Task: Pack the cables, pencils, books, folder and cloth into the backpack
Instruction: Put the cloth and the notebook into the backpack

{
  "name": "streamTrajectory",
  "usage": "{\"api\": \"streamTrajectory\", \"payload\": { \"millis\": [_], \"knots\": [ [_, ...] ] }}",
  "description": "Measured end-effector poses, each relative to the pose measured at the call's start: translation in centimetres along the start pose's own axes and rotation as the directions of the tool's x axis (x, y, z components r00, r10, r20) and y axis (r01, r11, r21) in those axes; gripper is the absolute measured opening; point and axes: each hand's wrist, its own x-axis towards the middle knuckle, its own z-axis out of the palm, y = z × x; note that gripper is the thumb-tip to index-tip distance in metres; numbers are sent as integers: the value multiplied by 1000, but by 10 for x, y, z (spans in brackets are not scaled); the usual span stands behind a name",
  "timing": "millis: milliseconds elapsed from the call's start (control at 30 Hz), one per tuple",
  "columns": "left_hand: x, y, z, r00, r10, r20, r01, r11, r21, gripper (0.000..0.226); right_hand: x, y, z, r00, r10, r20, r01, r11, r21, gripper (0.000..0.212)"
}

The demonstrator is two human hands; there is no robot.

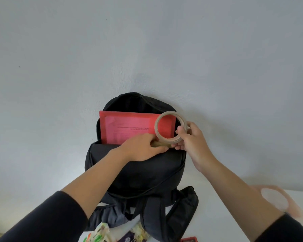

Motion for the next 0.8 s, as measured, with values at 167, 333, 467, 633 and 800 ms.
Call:
{"api": "streamTrajectory", "payload": {
  "millis": [167, 333, 467, 633, 800],
  "knots": [
    [18, -5, 5, 991, -94, 95, 99, 994, -53, 63, 2, 9, -11, 998, 60, -25, -59, 997, 41, 33],
    [22, -8, -8, 970, -116, 213, 150, 977, -152, 40, 2, 8, -17, 998, 56, -9, -55, 994, 92, 38],
    [13, -10, -5, 982, 0, 187, 20, 994, -107, 29, -1, 11, -19, 1000, 0, 19, -1, 998, 71, 40],
    [-7, -10, 9, 987, 158, 37, -157, 987, -17, 13, 3, 13, -25, 993, -122, 7, 122, 990, -72, 47],
    [-22, -10, 21, 963, 268, -13, -266, 960, 88, 30, 5, 6, -20, 974, -228, 10, 228, 970, -87, 51]
  ]
}}
